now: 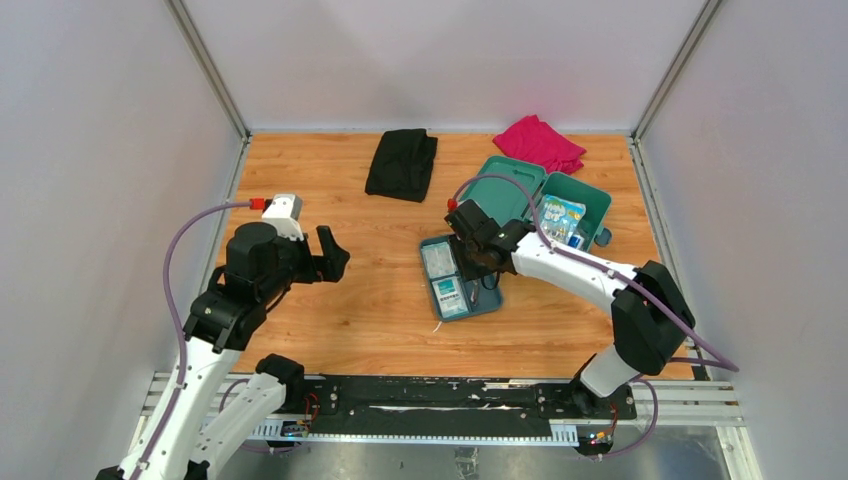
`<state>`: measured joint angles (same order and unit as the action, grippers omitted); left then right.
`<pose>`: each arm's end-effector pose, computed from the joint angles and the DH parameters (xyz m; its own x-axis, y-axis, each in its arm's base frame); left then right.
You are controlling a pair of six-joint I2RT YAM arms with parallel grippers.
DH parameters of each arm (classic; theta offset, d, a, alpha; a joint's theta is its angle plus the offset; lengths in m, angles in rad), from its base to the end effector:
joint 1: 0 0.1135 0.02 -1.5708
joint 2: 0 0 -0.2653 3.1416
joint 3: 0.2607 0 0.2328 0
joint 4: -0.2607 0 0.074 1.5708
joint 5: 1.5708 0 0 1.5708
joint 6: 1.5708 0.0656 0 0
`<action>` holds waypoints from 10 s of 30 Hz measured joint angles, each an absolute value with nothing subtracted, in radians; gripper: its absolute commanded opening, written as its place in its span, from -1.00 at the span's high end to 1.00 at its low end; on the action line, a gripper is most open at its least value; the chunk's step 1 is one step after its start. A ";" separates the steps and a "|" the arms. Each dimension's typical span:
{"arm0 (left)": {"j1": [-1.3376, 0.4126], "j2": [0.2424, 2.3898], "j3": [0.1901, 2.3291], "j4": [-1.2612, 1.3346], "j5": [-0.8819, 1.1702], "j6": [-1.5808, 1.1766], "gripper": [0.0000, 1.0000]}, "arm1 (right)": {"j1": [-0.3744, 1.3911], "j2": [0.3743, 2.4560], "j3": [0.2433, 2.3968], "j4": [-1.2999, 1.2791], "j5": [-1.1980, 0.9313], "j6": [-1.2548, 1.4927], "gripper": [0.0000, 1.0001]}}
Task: Organize the medicine kit
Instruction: Place the scissors in the medicine box compartment, then pick up the medicine box compartment at the center of the board, then place the medicine box compartment at the center of the board, then move the medicine box to the center of the board, then close the lid at the center of the board.
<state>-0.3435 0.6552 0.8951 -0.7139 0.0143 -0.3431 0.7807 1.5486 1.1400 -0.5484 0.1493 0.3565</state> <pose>0.1297 -0.0474 0.3232 -0.5220 -0.1705 -0.8357 0.1838 0.9343 -0.3055 0.2373 0.2213 0.2309 -0.7659 -0.2729 -0.5822 -0.3925 0.9156 0.0871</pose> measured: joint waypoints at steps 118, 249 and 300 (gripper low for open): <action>-0.396 0.638 0.824 -0.686 -0.103 -0.352 -1.00 | 0.247 1.575 1.610 -1.037 0.378 0.662 1.00; -0.374 0.670 0.145 0.216 0.113 -0.870 -1.00 | 0.434 1.301 1.210 -0.799 -0.030 0.437 0.04; -0.405 0.887 0.590 0.273 0.490 -0.858 -1.00 | 0.388 1.384 1.068 -0.763 -0.097 0.441 0.41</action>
